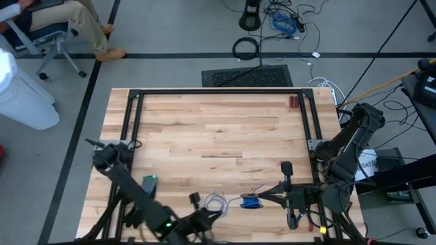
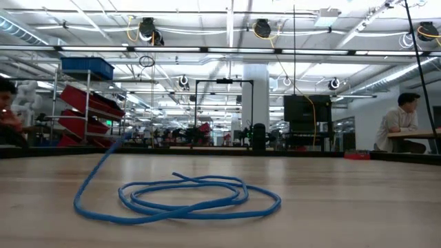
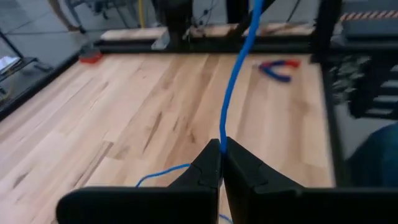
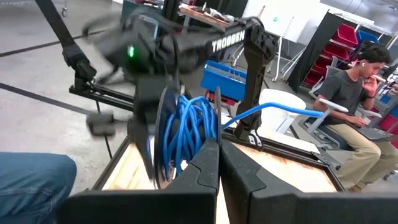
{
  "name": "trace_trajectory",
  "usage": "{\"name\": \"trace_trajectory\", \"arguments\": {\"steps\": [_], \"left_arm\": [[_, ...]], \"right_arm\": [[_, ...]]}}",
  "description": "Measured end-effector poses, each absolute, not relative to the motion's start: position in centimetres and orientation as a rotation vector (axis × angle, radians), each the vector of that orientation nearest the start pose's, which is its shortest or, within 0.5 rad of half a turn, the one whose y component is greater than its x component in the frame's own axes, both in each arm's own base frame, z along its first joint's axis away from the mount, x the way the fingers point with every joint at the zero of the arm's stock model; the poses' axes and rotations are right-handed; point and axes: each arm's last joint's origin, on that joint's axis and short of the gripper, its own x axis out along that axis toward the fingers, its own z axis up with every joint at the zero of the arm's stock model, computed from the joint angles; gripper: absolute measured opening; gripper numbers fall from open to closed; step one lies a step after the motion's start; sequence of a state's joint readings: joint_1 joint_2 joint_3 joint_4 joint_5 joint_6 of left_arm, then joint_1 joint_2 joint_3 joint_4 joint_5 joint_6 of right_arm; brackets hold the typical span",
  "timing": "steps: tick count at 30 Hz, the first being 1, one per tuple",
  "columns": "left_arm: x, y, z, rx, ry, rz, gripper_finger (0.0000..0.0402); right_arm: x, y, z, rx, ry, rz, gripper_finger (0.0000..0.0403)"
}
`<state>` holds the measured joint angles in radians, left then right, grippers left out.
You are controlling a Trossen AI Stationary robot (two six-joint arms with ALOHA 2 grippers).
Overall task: Coil cords
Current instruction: Coil the blue wire onto the spool
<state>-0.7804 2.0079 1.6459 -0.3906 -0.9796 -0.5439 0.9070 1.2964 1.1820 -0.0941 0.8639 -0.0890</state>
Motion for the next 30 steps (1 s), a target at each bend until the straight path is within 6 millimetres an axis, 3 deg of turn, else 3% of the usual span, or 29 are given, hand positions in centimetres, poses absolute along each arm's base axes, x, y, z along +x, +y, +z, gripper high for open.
{"name": "trace_trajectory", "arguments": {"steps": [8,12,20,30], "left_arm": [[27.3,-31.7,30.7,0.053,0.238,0.317,0.0014],[25.9,-32.0,33.2,0.054,0.171,0.306,0.0014],[26.8,-31.2,36.7,0.096,0.069,0.303,0.0014],[30.6,-27.4,37.7,0.093,0.048,0.357,0.0015]], "right_arm": [[19.3,20.9,36.8,-0.233,0.151,0.042,0.0000],[19.8,21.0,36.4,-0.236,0.164,0.029,0.0000],[21.4,20.6,35.6,-0.291,0.187,-0.022,0.0000],[23.3,19.9,34.9,-0.287,0.188,-0.132,0.0000]]}}
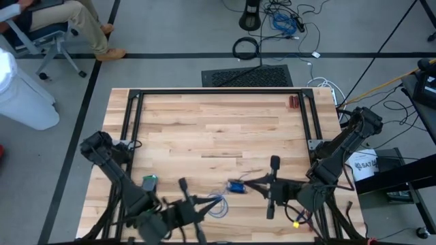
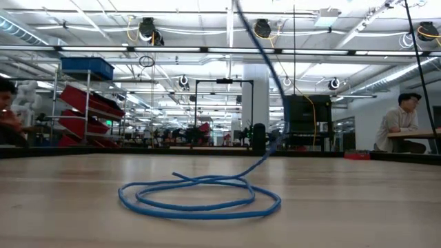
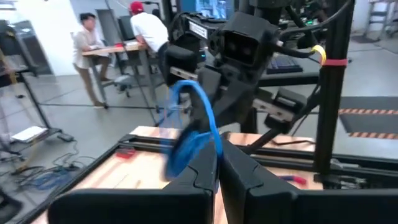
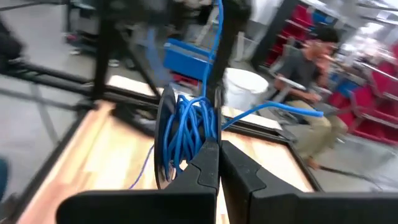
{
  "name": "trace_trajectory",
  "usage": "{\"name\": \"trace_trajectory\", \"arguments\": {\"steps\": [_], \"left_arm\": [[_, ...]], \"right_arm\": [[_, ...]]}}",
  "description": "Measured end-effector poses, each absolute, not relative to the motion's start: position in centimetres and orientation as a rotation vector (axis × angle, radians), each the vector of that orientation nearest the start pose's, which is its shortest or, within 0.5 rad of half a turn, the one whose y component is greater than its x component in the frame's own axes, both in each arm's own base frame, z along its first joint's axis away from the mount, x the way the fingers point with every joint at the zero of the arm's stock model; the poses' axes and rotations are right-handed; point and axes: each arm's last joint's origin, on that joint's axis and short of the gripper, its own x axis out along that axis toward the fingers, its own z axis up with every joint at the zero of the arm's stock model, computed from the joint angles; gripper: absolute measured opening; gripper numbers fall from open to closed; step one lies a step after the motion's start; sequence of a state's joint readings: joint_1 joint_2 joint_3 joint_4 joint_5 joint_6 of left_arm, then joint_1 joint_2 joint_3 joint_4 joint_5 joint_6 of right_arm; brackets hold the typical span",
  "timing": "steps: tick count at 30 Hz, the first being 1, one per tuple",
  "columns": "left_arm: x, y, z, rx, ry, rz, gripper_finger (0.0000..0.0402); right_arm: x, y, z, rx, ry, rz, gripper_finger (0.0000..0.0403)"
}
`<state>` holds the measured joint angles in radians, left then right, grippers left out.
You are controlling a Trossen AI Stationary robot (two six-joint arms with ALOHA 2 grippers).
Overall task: Coil cords
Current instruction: Coil the blue wire onto the spool
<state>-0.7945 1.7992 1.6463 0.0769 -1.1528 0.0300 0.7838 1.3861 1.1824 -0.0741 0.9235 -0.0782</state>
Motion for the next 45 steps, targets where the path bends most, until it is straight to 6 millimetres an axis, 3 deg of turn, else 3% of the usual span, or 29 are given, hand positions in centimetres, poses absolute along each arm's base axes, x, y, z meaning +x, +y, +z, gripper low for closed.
{"name": "trace_trajectory", "arguments": {"steps": [9,20,35,45], "left_arm": [[33.8,-24.2,37.6,-0.014,0.048,0.263,0.0015],[36.4,-22.1,36.7,-0.101,0.064,0.174,0.0015],[39.7,-19.9,33.9,-0.166,0.126,0.150,0.0004],[40.5,-19.8,32.0,-0.173,0.193,0.162,0.0002]], "right_arm": [[23.4,19.3,34.9,-0.248,0.176,-0.279,0.0000],[23.4,18.9,35.0,-0.205,0.158,-0.385,0.0000],[24.5,18.8,34.3,-0.178,0.160,-0.418,0.0000],[24.7,19.3,34.8,-0.181,0.123,-0.399,0.0000]]}}
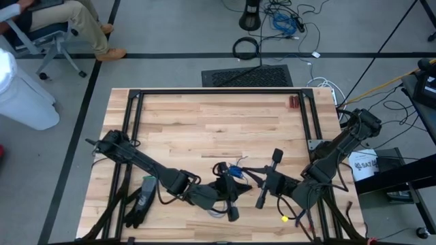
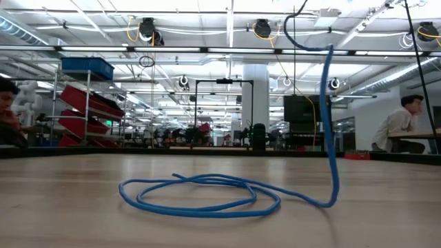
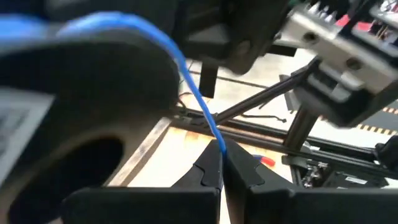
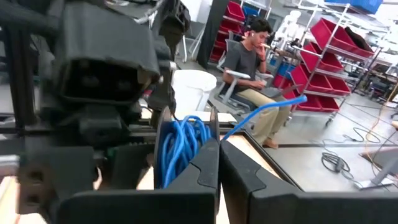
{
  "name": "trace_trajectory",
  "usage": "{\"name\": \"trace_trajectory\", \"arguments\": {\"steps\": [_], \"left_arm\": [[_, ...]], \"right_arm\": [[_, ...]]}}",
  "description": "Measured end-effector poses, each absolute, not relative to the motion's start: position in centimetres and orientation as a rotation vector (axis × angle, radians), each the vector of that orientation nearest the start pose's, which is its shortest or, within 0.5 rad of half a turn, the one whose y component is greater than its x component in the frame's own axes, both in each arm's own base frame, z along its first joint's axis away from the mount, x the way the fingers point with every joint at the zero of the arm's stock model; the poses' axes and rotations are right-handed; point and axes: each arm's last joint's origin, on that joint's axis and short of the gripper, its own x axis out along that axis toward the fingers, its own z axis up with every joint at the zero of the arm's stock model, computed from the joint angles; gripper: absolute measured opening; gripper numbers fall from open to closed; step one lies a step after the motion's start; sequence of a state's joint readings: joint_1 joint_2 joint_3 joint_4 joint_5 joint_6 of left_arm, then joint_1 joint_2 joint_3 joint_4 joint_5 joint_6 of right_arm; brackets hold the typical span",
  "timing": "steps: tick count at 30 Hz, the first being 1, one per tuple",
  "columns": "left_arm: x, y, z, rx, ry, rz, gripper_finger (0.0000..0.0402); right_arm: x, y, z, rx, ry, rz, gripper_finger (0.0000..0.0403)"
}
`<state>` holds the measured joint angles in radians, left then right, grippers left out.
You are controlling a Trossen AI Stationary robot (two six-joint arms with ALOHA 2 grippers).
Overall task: Coil cords
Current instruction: Coil the blue wire onto the spool
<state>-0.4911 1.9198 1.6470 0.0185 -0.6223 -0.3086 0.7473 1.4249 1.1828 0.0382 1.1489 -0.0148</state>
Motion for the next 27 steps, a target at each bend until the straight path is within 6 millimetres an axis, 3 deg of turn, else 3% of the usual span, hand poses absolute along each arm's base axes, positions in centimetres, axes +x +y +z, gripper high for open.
{"name": "trace_trajectory", "arguments": {"steps": [21,27], "left_arm": [[39.6,-20.7,30.9,-0.119,0.301,0.169,0.0017],[39.4,-21.0,30.7,-0.106,0.324,0.154,0.0056]], "right_arm": [[23.7,20.2,35.9,-0.163,0.067,-0.361,0.0000],[23.0,21.0,36.6,-0.156,0.027,-0.332,0.0000]]}}
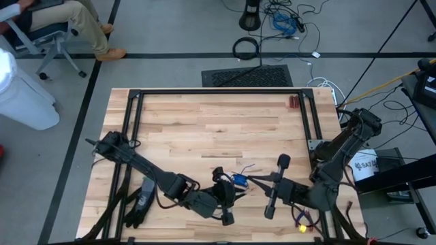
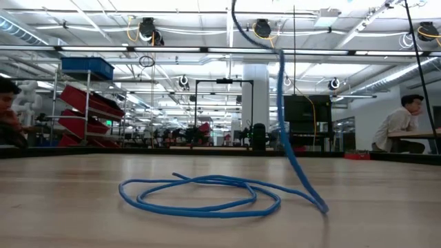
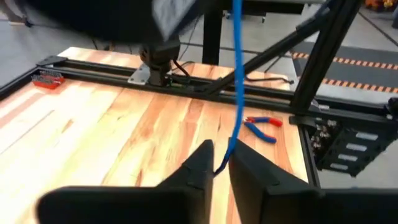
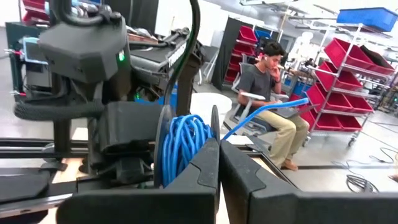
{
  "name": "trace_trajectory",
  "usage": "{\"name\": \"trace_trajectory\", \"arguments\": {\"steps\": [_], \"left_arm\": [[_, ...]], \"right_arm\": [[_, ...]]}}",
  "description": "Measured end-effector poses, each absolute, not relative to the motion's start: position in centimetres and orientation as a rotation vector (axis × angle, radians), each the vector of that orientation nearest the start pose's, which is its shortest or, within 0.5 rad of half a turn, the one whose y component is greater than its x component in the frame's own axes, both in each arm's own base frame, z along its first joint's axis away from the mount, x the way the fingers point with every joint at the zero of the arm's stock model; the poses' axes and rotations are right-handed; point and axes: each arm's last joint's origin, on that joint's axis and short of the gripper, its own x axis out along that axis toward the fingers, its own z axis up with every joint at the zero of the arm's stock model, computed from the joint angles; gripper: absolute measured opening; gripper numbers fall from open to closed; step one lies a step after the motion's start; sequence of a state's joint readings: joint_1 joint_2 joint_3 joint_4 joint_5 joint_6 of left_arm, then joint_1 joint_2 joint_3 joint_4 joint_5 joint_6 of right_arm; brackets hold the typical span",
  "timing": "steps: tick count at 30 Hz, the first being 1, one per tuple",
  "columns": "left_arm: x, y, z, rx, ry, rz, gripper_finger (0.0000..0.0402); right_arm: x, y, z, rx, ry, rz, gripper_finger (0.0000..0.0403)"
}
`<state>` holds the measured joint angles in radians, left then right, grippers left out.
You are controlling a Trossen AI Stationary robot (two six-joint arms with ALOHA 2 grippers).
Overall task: Coil cords
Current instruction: Coil the blue wire onto the spool
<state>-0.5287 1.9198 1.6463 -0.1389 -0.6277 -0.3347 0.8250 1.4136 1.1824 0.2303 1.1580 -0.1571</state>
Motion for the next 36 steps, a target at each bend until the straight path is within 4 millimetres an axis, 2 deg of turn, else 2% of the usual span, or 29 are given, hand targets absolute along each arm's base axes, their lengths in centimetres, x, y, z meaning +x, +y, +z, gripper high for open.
{"name": "trace_trajectory", "arguments": {"steps": [7,16,19,21,23,28,36], "left_arm": [[38.2,-22.8,30.4,-0.073,0.351,0.107,0.0103],[37.4,-25.0,31.2,0.012,0.292,-0.049,0.0107],[37.6,-25.8,30.5,-0.008,0.295,-0.091,0.0107],[37.9,-26.5,29.0,0.026,0.317,-0.097,0.0107],[38.0,-27.4,27.6,0.099,0.304,-0.026,0.0107],[38.4,-28.3,26.5,0.275,0.209,0.211,0.0107],[39.1,-28.3,25.3,0.273,0.221,0.212,0.0107]], "right_arm": [[22.3,21.7,37.3,-0.160,-0.005,-0.303,0.0000],[20.4,22.2,38.2,-0.135,-0.030,-0.245,0.0000],[19.7,22.5,38.6,-0.140,-0.036,-0.220,0.0000],[19.3,22.6,38.8,-0.136,-0.040,-0.209,0.0000],[18.9,22.6,38.9,-0.136,-0.043,-0.199,0.0000],[18.4,22.9,39.0,-0.135,-0.046,-0.178,0.0000],[18.4,23.0,39.0,-0.148,-0.045,-0.176,0.0000]]}}
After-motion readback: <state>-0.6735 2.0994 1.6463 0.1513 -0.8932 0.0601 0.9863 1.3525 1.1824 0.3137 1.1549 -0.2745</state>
